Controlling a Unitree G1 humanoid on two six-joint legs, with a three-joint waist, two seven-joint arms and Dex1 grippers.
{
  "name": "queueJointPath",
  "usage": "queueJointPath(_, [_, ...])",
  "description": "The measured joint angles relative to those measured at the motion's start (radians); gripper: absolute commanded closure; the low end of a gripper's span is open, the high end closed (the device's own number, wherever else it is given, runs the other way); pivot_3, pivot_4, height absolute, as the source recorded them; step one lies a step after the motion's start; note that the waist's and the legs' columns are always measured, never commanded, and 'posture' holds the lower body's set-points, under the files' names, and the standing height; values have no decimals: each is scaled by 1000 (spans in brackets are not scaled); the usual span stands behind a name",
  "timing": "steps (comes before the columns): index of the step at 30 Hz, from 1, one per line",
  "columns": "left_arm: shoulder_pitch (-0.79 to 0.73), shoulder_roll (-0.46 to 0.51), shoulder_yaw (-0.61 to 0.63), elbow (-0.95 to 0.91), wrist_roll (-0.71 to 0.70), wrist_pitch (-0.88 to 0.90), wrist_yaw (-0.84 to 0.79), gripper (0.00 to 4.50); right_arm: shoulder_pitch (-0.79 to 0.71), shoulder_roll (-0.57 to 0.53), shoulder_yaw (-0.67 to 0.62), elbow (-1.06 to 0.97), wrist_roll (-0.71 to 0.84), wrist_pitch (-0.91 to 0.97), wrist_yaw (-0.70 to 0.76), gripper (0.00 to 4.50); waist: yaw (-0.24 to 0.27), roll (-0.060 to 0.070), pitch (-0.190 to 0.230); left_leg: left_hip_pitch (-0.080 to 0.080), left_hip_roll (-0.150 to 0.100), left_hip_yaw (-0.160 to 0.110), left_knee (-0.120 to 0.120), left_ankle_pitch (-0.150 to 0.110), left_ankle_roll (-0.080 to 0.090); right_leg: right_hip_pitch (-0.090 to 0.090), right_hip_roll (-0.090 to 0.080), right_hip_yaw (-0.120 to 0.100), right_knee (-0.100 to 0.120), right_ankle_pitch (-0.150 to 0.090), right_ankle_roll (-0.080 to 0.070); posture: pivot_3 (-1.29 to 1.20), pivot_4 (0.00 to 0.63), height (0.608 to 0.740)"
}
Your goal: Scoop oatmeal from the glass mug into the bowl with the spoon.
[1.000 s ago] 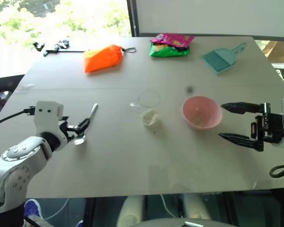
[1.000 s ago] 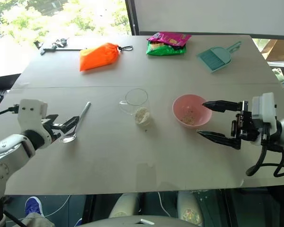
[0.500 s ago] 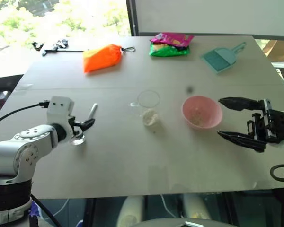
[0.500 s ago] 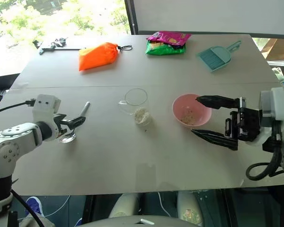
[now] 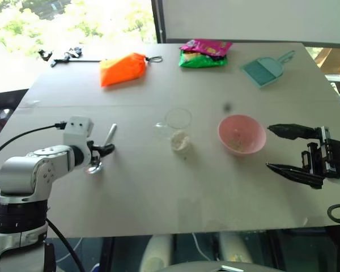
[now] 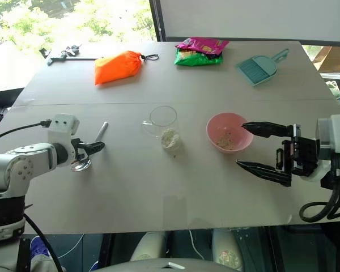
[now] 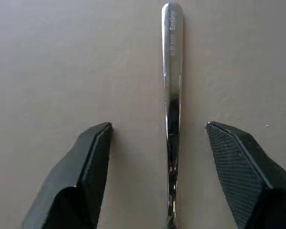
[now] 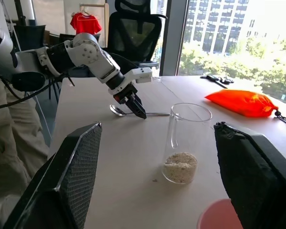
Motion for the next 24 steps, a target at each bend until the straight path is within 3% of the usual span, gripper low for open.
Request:
queueJointPath(5, [-23, -8, -24, 3, 28, 12, -21, 4431, 11, 0, -13, 7, -9, -9, 6, 692, 0, 1, 0, 0, 0, 0, 0, 0, 0, 0, 0, 0, 0, 0, 0, 0, 150, 740])
queueJointPath(12, [28, -38, -6, -63, 79, 2, -2, 4478, 37, 1, -17, 6, -20, -17, -5, 692, -4, 2, -1, 2, 0, 2, 0, 0, 0, 1, 0, 3, 0, 0, 0, 0, 150, 740])
queueJointPath(20, [82, -155, 156, -140, 107, -144, 44, 4478, -17, 25, -13, 0, -119, 71, -306, 692, 0, -1, 0, -2, 0, 0, 2, 1, -2, -2, 0, 1, 1, 0, 0, 0, 150, 740])
queueJointPath(24, [9, -135, 184, -224, 111, -290, 2, 4478, -140, -1, 1, -45, -82, 196, -479, 692, 3, 0, 1, -9, 0, -1, 4, 3, -4, -7, -1, -1, 2, 0, 0, 0, 150, 740])
